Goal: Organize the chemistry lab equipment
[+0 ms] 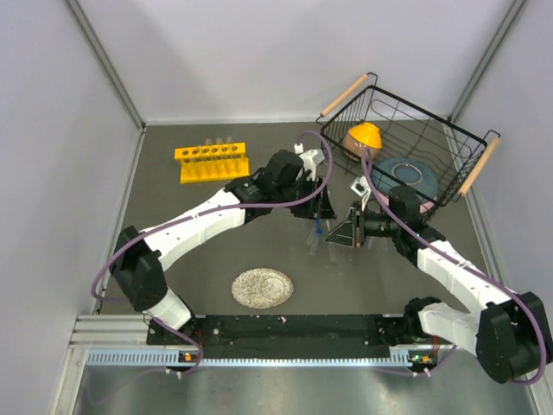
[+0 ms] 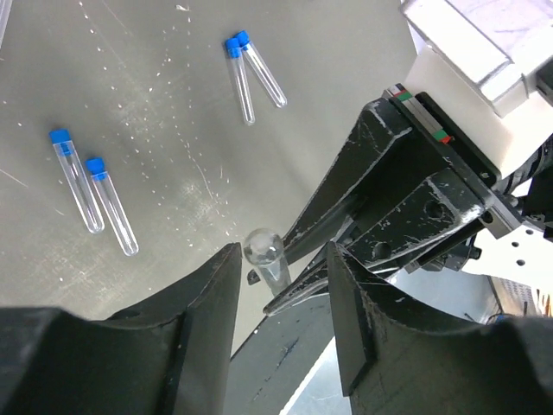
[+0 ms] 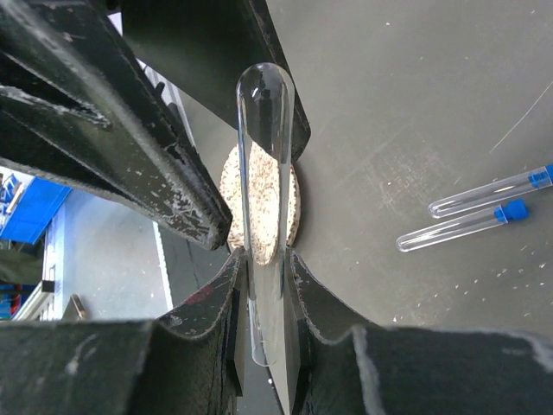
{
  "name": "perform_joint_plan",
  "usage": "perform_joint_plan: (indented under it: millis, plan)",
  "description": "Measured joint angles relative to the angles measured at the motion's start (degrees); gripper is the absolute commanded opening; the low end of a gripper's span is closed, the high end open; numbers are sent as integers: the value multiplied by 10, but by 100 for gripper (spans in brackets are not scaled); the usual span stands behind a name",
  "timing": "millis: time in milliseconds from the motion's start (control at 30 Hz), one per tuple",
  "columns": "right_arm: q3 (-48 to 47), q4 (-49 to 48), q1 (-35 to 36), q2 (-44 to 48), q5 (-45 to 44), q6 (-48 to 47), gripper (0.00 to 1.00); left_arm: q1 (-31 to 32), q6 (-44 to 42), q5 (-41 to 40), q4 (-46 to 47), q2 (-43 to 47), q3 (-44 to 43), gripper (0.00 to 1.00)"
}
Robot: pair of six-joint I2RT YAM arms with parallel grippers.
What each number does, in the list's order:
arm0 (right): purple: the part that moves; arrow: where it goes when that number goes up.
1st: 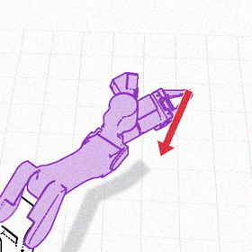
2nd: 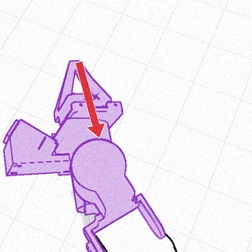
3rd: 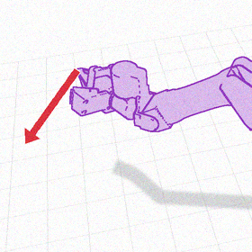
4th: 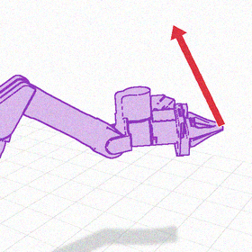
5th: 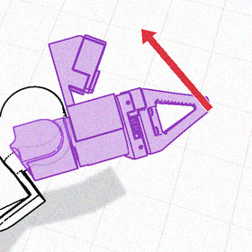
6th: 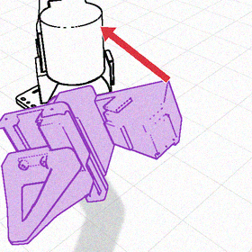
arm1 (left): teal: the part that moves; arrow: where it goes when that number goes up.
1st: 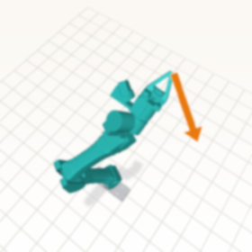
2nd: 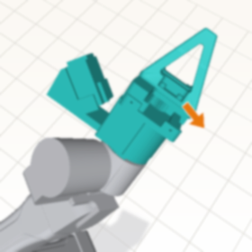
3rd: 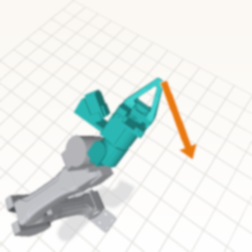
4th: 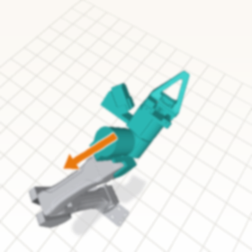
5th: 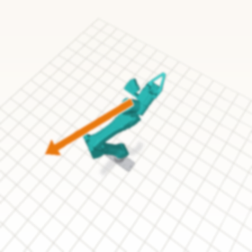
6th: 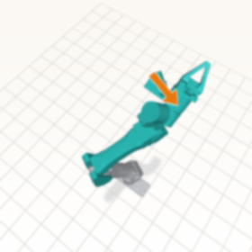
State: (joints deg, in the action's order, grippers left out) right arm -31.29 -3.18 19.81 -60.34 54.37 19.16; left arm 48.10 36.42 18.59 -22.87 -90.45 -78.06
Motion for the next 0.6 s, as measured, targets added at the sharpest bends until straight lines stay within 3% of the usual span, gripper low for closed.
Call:
perform_joint_plan:
  millis: [167,200,600]
  plan:
    - [0,6,3,3,-4,-9,9,9,-11,-5,-14,-12,-19,42]
    - [0,8,3,4,-5,-11,9,10,-12,-7,-17,-14,-19,37]
    - [0,15,12,8,-14,-29,9,14,-26,-10,-45,-28,-24,30]
